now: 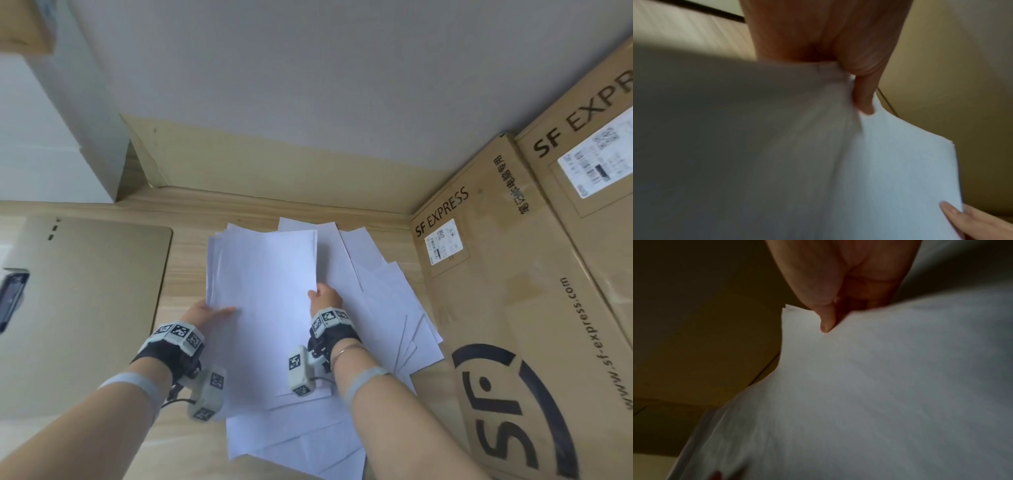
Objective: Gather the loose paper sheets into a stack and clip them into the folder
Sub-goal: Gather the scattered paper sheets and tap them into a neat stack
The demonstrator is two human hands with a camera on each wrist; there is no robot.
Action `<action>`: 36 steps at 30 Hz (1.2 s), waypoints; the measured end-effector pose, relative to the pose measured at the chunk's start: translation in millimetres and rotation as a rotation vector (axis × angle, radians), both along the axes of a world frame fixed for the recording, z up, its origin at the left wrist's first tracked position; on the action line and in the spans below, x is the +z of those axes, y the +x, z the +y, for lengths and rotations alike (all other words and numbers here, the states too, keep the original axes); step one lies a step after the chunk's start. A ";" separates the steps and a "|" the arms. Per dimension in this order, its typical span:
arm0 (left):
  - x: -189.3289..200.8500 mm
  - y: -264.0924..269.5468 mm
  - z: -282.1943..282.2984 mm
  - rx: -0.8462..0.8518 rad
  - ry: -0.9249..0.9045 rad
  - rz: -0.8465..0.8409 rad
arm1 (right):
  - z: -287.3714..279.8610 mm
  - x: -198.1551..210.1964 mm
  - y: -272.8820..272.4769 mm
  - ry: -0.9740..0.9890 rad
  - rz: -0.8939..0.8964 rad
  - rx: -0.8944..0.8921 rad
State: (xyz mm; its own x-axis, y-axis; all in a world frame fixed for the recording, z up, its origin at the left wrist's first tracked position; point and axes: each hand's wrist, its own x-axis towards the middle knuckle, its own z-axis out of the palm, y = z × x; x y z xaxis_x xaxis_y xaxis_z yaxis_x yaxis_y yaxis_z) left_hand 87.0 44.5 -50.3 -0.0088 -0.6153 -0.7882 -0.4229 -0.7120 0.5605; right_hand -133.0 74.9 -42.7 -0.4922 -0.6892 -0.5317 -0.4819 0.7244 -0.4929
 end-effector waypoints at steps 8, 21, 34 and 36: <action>1.9 9.3 -4.0 -0.013 -0.044 -0.076 | -8.3 4.2 -63.7 0.164 0.192 -0.132; 6.0 13.3 -9.6 0.004 -0.050 -0.094 | -0.3 6.8 -88.6 0.001 0.287 0.001; 13.6 15.4 -12.3 0.007 -0.048 -0.036 | 32.3 17.1 -131.4 0.007 0.342 0.164; 14.0 18.9 -13.0 0.012 -0.040 -0.010 | 41.0 18.3 -132.4 0.107 0.332 0.259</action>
